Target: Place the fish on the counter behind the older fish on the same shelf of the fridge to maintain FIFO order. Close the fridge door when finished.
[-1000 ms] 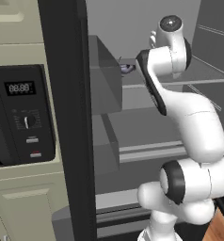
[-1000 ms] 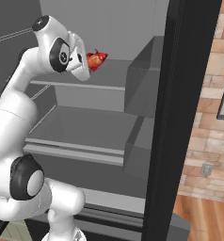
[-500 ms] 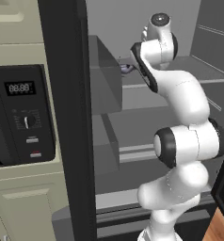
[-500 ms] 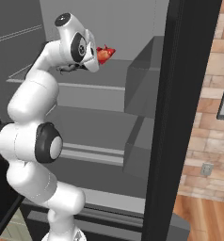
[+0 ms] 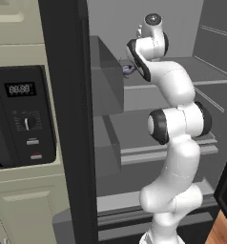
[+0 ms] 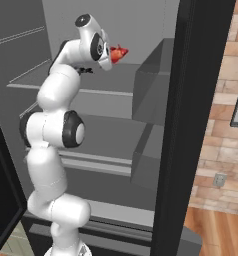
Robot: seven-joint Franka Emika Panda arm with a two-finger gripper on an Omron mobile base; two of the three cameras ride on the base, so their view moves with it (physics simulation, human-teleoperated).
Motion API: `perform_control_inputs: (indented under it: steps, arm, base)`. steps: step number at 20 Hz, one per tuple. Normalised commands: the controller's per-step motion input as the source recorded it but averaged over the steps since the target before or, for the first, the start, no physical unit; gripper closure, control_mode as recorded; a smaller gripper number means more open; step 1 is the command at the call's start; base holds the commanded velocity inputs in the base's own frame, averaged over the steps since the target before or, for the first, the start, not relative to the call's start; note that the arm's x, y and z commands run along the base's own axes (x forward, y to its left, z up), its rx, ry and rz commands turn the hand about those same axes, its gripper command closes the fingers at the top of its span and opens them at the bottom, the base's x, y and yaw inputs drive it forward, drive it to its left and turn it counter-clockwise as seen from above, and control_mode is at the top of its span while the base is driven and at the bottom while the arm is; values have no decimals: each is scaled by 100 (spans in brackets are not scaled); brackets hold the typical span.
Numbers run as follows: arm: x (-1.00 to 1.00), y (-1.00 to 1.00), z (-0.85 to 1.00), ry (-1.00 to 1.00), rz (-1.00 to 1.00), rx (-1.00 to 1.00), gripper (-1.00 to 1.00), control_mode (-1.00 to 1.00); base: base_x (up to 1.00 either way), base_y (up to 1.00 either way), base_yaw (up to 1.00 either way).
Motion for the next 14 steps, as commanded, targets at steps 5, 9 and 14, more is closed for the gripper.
perform_control_inputs:
  steps: [5, 9, 14]
  arm:
    - [89, 0, -6, 0, 0, 1, 100, -100]
    - [74, 0, -21, 1, 0, 0, 100, -100]
    - [15, 0, -67, 3, 0, 0, -100, -100]
  base:
    - [0, 0, 0]
    - [0, 0, 0]
    - [0, 0, 0]
